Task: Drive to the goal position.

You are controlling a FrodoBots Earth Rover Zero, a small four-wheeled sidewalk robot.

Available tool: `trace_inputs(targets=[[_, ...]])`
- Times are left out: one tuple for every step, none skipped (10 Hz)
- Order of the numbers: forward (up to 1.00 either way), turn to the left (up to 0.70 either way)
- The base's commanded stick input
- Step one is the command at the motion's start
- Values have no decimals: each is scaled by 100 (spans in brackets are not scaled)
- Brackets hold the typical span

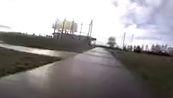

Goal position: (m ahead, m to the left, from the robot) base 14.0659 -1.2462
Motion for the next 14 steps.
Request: trace_inputs(targets=[[100,0],[100,0],[100,0],[100,0],[100,0],[100,0],[100,0],[100,0],[100,0],[100,0],[100,0],[100,0],[100,0],[100,0]])
